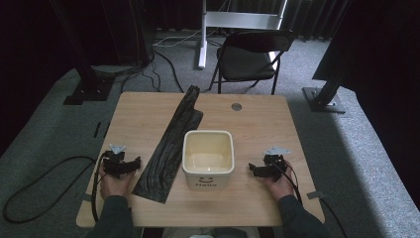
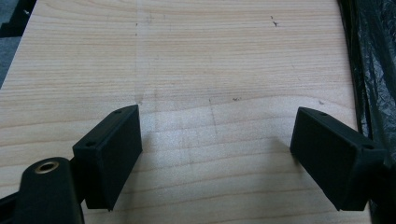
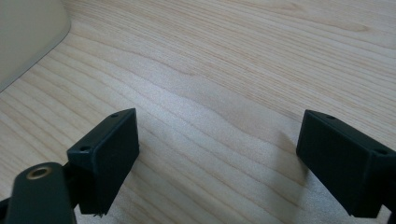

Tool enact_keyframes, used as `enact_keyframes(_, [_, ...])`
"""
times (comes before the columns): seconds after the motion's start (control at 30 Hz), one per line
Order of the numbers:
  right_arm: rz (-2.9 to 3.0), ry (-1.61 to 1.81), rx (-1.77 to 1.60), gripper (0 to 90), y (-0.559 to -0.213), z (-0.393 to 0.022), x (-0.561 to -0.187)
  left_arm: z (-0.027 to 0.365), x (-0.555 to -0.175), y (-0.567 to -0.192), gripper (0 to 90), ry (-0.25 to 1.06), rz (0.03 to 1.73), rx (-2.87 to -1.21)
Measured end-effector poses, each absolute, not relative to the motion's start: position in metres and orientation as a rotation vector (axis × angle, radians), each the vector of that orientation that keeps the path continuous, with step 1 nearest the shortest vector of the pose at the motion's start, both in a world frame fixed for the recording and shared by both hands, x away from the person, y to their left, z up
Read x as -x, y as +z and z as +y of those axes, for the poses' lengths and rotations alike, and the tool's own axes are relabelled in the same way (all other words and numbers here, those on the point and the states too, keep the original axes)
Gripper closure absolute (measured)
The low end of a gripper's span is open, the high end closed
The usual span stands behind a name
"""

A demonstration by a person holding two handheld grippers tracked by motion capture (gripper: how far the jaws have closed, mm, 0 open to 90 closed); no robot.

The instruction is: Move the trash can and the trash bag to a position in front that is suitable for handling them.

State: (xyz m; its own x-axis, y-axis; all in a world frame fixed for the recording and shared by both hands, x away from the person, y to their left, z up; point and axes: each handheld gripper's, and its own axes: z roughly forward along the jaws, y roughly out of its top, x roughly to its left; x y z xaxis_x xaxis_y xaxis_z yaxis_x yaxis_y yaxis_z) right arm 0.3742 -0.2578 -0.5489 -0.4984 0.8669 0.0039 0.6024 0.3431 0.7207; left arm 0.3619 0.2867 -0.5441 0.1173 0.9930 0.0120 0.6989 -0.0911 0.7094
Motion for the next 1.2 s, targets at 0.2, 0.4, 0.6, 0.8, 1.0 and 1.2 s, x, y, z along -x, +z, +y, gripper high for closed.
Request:
enact_keyframes(0.2, [2.235,0.958,-1.29,14.1,-0.549,-0.258,-0.374,0.286,-0.357,-0.536,43.9,0.698,1.652,-1.881])
enact_keyframes(0.4, [2.231,0.986,-1.265,28.2,-0.548,-0.259,-0.371,0.288,-0.352,-0.526,59.6,0.71,1.648,-1.847])
enact_keyframes(0.6, [2.245,1.023,-1.22,47.2,-0.547,-0.258,-0.368,0.272,-0.348,-0.513,59.5,0.661,1.512,-1.839])
enact_keyframes(0.8, [2.258,0.987,-1.243,60.0,-0.543,-0.255,-0.368,0.239,-0.343,-0.5,59.4,0.591,1.342,-1.904])
enact_keyframes(1.0, [2.269,0.999,-1.215,61.8,-0.534,-0.249,-0.363,0.209,-0.34,-0.495,58.3,0.506,1.224,-1.945])
enact_keyframes(1.2, [2.274,1.09,-1.167,60.7,-0.518,-0.235,-0.36,0.184,-0.339,-0.494,58.3,0.459,1.134,-1.997])
